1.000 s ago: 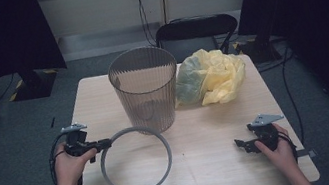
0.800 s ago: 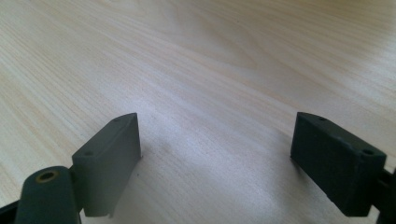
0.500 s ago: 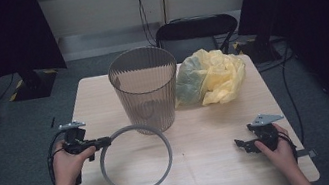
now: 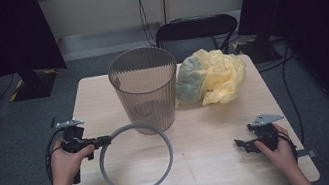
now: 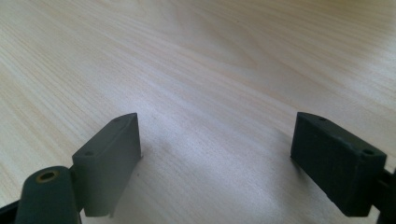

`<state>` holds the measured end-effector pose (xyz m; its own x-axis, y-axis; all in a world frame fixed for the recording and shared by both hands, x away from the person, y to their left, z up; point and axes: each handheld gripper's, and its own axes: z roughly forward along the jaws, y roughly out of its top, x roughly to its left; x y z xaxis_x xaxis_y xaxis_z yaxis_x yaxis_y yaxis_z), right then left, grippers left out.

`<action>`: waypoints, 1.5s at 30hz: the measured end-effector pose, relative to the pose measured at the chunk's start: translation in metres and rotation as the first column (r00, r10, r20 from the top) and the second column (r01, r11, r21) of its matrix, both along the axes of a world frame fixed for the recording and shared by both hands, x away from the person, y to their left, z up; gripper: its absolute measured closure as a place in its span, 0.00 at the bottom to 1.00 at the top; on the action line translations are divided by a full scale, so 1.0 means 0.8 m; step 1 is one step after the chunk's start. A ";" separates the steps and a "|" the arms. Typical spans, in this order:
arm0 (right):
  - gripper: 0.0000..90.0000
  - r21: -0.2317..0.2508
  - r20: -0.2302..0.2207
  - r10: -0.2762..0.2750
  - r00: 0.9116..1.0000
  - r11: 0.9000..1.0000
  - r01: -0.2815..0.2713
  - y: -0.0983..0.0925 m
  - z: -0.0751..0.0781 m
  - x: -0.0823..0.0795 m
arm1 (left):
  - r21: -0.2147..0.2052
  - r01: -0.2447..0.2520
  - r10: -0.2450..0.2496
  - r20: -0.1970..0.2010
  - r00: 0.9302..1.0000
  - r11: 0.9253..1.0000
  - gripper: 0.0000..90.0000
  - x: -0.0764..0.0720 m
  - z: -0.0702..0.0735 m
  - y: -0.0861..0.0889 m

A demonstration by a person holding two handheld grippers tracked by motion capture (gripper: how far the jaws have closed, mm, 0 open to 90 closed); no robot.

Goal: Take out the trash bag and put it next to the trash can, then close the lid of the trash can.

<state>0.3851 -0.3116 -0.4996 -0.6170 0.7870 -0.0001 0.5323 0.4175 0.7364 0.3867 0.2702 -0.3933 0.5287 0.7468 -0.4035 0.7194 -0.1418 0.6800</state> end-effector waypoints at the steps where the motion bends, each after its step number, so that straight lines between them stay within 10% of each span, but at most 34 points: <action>1: 0.17 0.000 0.000 0.000 1.000 1.000 0.000 0.000 0.000 0.000 | -0.001 0.001 -0.001 0.000 1.000 1.000 0.93 0.000 0.001 0.000; 45: 0.17 0.000 0.000 0.000 1.000 1.000 0.000 0.000 0.000 0.000 | -0.046 0.048 -0.048 0.018 0.999 0.998 0.93 0.005 0.071 -0.005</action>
